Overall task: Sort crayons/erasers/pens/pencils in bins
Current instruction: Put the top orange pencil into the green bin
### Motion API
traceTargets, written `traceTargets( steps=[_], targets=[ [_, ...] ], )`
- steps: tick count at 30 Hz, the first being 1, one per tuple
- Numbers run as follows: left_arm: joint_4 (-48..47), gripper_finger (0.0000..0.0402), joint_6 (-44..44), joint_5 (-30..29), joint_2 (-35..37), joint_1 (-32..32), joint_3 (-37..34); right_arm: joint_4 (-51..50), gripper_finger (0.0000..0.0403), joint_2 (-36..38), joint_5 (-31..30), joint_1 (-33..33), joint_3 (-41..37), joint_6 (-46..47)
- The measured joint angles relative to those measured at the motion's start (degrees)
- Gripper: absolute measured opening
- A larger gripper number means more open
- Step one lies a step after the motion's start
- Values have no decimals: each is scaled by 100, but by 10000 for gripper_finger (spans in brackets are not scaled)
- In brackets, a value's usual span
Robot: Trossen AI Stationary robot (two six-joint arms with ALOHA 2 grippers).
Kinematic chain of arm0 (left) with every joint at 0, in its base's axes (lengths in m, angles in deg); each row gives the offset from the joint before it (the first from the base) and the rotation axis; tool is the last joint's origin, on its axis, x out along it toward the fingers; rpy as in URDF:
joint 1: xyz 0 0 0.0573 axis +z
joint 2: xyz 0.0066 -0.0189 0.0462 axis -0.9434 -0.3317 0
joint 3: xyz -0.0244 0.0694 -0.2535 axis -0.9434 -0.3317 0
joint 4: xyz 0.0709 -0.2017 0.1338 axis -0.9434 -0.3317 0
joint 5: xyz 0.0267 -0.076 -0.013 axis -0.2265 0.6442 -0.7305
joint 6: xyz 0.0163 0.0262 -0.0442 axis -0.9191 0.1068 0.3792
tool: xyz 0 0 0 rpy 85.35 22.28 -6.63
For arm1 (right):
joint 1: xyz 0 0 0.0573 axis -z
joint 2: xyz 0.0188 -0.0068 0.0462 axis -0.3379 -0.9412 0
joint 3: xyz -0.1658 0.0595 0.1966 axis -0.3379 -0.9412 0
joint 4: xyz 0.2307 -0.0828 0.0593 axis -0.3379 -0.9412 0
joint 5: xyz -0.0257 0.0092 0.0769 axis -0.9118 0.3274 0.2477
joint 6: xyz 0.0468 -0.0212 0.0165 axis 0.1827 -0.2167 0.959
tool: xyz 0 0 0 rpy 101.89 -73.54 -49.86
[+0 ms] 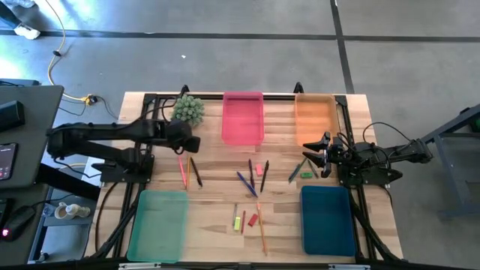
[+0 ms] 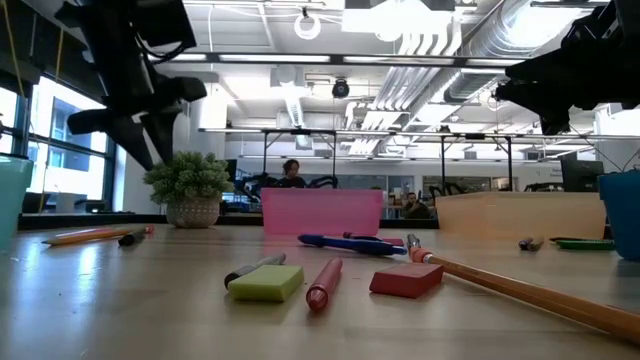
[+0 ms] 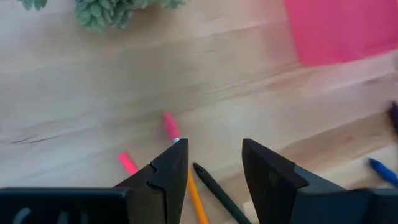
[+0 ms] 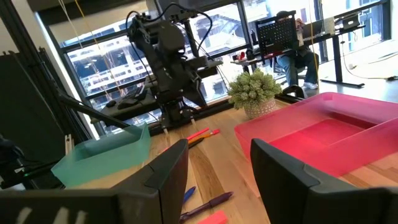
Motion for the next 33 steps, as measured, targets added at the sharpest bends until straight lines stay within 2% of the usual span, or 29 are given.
traceTargets(
  steps=[6,14,33],
  targets=[
    [0,138,-4,54,-367,186,0,0,167,0,0,0,0,-1],
    [2,138,-6,420,-910,356,0,0,167,0,-1,-1,0,-1],
    [488,138,69,367,-2072,435,-2,0,167,0,-2,0,0,0]
  ],
)
